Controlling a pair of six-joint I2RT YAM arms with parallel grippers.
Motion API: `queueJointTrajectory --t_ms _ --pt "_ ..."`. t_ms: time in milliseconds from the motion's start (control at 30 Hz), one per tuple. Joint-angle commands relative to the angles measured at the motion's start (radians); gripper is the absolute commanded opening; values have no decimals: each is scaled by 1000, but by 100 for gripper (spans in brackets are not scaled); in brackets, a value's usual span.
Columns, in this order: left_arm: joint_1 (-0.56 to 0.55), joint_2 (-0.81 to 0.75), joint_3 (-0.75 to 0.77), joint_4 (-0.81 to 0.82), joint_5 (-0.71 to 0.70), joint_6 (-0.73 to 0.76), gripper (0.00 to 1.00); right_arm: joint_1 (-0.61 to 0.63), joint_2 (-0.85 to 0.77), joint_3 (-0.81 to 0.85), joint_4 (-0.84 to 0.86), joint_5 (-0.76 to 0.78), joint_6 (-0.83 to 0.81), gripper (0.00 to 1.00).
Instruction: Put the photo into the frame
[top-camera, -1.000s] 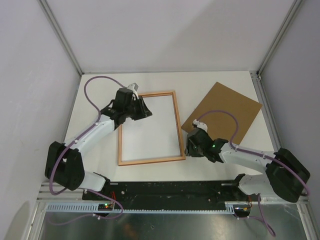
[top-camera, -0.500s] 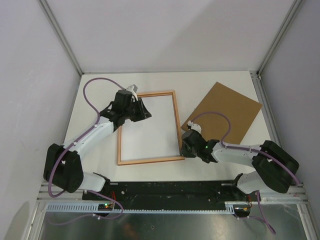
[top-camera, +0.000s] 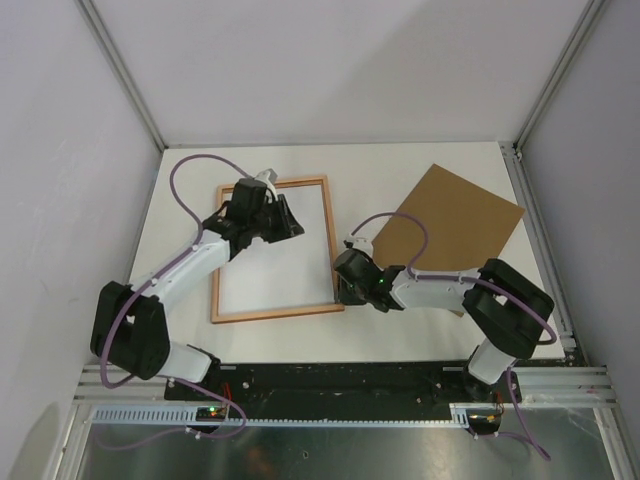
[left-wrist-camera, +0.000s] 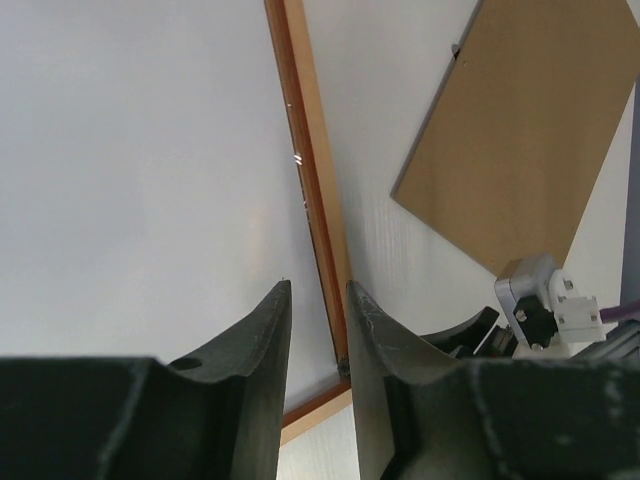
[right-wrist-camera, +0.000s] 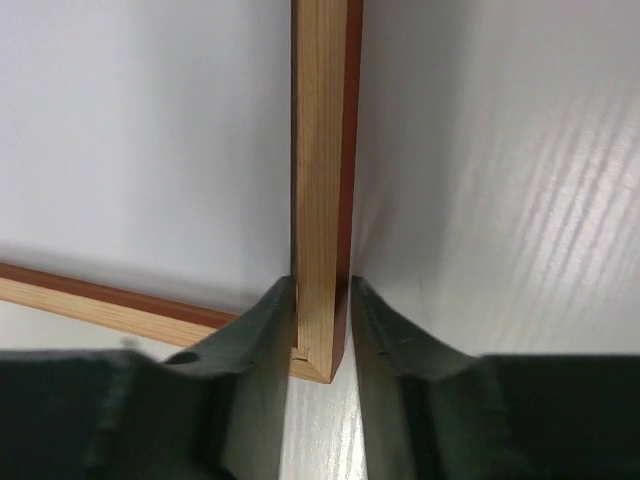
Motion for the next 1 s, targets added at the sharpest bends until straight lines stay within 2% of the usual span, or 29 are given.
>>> queueJointTrajectory --t_ms 0,167,333,467,567,733,833,967 --pt "-4 46 83 28 24 26 34 11 14 74 -26 17 2 42" --pt "3 132 192 28 86 55 40 -23 -94 80 -140 73 -3 69" --pt "-4 290 361 32 193 84 48 -135 -316 39 -319 162 -12 82" --pt "-41 452 508 35 278 116 56 -370 -526 -44 -425 148 -37 86" --pt "-81 569 592 34 312 136 62 -617 -653 -105 -446 95 -80 90" --pt "-136 717 678 32 352 162 71 -1047 -706 -206 -358 -106 -152 95" --pt "-166 780 699 31 365 174 73 -1190 -666 -248 -298 -197 -168 96" --pt "-196 830 713 25 349 188 76 -1284 -629 -280 -238 -209 -177 97"
